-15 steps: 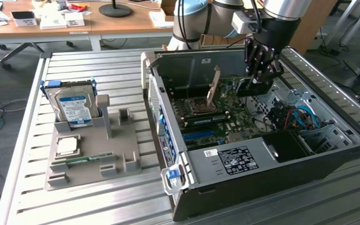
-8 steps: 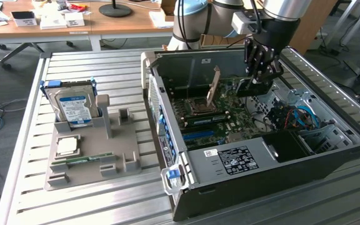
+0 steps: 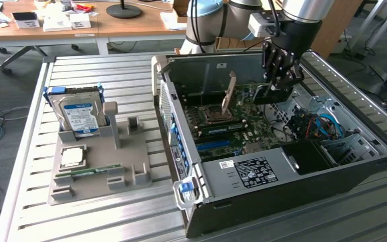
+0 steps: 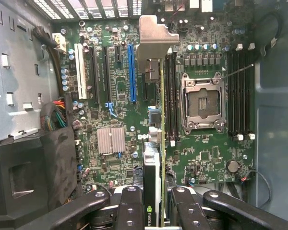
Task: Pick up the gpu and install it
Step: 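Insert the gpu into the slot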
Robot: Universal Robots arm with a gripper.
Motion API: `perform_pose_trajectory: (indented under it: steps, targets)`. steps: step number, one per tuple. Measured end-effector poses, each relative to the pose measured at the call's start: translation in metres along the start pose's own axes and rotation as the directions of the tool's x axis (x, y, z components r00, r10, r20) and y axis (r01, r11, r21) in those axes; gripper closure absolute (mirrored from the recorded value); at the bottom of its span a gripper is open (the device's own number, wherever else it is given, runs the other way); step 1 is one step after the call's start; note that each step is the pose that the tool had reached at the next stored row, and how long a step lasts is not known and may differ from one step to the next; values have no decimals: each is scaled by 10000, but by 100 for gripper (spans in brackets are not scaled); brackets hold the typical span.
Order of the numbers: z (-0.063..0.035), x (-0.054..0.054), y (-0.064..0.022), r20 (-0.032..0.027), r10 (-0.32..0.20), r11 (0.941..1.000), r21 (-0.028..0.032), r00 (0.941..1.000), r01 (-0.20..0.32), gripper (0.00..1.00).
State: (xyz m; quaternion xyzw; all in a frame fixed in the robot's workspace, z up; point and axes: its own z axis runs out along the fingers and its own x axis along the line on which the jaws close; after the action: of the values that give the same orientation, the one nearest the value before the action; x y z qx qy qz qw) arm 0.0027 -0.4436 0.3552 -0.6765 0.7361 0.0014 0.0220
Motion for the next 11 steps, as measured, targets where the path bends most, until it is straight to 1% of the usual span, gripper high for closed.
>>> perform_pose_trajectory:
  steps: [6, 11]
  targets:
    - [1, 2, 24, 0, 1, 10000, 0, 10000, -1, 73]
    - [1, 2, 24, 0, 0, 10000, 0, 10000, 0, 73]
